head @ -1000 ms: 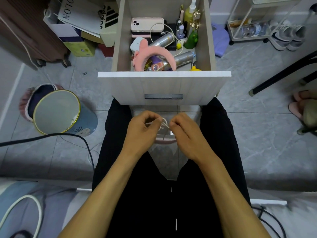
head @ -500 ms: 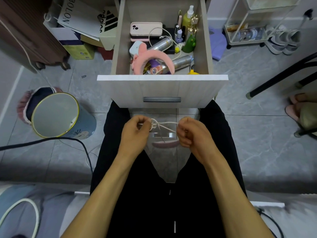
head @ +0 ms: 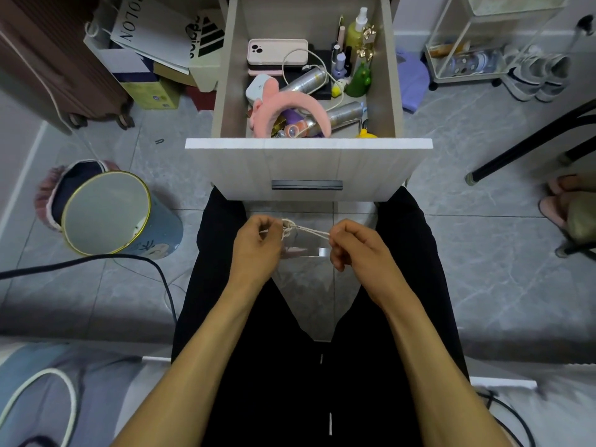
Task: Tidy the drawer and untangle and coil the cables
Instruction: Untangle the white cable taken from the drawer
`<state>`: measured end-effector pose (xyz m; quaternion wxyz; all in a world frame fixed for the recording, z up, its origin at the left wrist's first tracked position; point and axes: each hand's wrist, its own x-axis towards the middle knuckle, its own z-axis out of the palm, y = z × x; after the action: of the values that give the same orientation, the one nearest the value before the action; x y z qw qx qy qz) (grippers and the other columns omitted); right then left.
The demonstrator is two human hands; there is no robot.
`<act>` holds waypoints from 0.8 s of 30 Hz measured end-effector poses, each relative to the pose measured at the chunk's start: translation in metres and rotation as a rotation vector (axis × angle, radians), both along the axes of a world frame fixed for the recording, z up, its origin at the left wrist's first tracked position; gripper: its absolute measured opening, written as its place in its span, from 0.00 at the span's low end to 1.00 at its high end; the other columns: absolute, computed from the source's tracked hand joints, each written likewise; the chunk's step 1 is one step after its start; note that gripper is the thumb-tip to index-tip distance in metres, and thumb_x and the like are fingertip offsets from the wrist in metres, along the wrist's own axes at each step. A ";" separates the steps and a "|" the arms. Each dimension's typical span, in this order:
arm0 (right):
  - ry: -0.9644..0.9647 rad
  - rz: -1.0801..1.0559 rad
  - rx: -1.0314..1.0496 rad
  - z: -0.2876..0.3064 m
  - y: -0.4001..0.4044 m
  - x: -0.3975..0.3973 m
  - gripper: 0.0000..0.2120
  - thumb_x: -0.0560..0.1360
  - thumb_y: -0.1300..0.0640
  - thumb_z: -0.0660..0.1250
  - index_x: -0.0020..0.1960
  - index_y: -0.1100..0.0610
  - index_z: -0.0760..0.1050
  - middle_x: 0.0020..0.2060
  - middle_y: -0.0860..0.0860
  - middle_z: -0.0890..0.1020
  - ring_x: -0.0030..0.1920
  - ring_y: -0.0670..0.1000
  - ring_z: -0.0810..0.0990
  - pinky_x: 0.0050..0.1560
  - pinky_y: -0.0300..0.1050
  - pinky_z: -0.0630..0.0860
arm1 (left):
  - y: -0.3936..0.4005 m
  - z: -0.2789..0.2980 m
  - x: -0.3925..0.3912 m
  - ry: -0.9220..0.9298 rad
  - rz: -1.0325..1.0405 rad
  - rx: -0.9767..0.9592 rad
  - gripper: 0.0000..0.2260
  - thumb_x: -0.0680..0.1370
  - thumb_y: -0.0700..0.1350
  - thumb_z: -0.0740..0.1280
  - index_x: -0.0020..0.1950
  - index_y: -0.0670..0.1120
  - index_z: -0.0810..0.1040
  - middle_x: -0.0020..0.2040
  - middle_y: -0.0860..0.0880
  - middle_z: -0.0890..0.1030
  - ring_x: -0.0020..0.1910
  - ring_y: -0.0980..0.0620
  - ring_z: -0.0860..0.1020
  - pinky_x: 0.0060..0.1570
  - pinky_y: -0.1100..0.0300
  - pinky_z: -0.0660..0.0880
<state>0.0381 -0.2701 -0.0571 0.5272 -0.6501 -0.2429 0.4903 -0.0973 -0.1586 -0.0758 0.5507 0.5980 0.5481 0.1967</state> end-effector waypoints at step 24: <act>0.798 -0.631 0.104 -0.020 0.001 0.014 0.13 0.82 0.56 0.58 0.41 0.57 0.75 0.35 0.52 0.79 0.31 0.47 0.75 0.33 0.39 0.74 | -0.002 -0.001 0.003 -0.114 0.115 -0.315 0.08 0.80 0.39 0.66 0.42 0.44 0.81 0.36 0.48 0.85 0.35 0.51 0.83 0.39 0.58 0.80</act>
<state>0.0524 -0.2690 -0.0770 0.7330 -0.4268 0.1615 0.5045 -0.0947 -0.1609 -0.0768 0.6556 0.4596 0.5735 0.1731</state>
